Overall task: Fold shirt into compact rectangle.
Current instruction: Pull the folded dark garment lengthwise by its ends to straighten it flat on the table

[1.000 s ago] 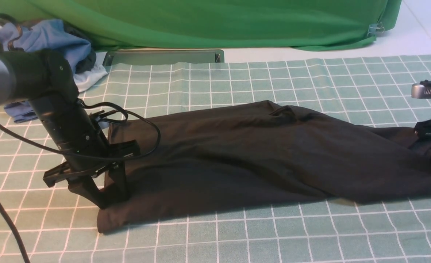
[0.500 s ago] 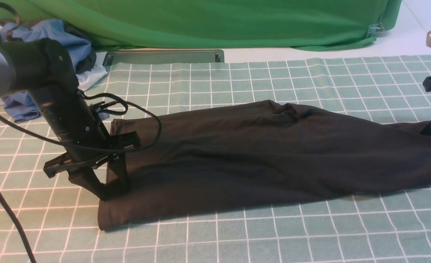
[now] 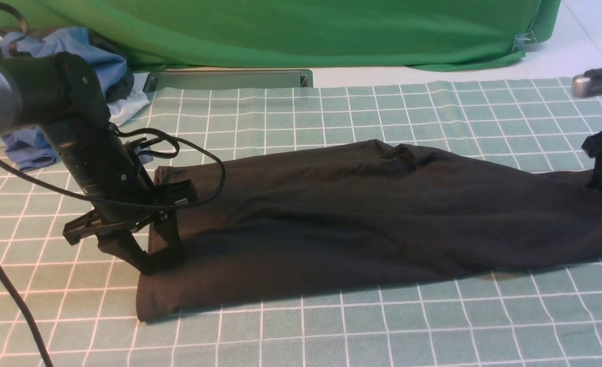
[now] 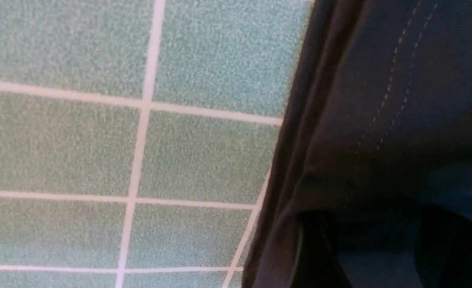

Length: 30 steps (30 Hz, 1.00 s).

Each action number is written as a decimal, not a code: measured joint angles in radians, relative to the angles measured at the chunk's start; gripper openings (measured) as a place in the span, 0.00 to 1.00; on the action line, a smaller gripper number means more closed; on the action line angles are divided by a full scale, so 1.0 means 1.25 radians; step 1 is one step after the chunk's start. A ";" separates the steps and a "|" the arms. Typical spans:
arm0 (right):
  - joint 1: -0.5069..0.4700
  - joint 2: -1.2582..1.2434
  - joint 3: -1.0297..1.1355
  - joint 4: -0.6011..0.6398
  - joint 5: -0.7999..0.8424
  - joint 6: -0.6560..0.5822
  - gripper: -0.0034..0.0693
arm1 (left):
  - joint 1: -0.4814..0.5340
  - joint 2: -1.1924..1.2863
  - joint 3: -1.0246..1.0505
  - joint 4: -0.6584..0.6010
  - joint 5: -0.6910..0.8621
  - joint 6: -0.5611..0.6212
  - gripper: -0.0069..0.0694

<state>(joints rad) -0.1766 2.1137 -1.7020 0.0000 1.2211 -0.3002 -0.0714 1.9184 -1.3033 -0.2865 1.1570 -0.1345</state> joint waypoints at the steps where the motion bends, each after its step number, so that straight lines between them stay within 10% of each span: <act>1: 0.002 0.006 0.001 0.000 -0.001 -0.005 0.56 | 0.000 0.000 0.000 -0.001 0.000 0.000 0.52; 11: 0.015 0.045 0.002 -0.024 -0.009 -0.039 0.55 | 0.000 0.000 0.000 -0.009 -0.002 0.000 0.52; 18: 0.015 0.045 0.000 -0.024 -0.002 -0.050 0.11 | 0.000 0.002 -0.028 0.004 0.021 0.020 0.52; 30: 0.016 0.045 -0.106 -0.018 -0.021 -0.047 0.09 | 0.013 -0.023 -0.180 0.067 0.042 -0.016 0.52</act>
<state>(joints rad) -0.1565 2.1694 -1.8346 -0.0230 1.1954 -0.3590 -0.0548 1.8895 -1.5283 -0.2029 1.2095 -0.1543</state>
